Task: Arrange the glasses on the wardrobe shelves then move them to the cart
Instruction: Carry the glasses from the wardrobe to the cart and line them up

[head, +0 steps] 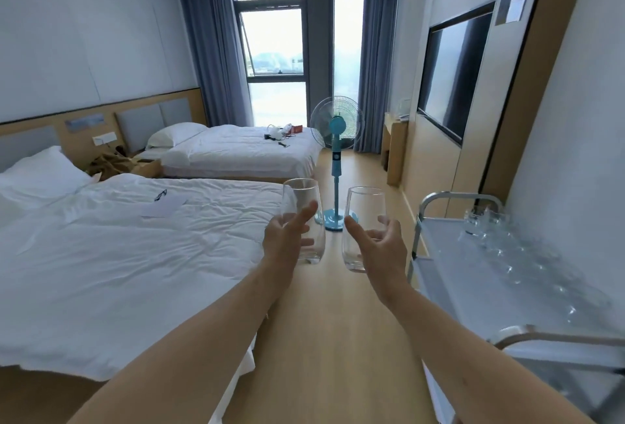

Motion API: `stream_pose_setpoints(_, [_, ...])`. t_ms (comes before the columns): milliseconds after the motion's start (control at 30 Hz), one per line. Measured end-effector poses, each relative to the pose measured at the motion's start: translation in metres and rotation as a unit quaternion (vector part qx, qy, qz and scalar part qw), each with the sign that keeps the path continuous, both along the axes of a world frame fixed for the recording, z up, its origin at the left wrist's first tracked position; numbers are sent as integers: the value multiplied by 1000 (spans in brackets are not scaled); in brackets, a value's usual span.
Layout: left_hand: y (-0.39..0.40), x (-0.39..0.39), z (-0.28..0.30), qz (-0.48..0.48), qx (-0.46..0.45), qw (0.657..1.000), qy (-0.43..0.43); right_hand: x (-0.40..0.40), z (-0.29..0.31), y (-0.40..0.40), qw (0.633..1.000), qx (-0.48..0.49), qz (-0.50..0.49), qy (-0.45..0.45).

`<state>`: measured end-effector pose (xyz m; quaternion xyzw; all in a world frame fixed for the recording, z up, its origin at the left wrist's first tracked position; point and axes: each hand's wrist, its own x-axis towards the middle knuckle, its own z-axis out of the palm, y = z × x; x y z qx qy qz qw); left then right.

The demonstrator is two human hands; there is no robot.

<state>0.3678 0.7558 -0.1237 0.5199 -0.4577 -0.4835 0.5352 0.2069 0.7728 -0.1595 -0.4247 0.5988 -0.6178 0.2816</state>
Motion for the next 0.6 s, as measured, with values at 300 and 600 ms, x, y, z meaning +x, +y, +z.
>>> stream_pose_setpoints(300, [-124,4,-11,-96,15,995,-5,5,-10,-95,997,8,-81,-17])
stream_pose_setpoints(600, [-237,12,-24,-162,37,986,-16,23,-19,-176,992,21,-122,-35])
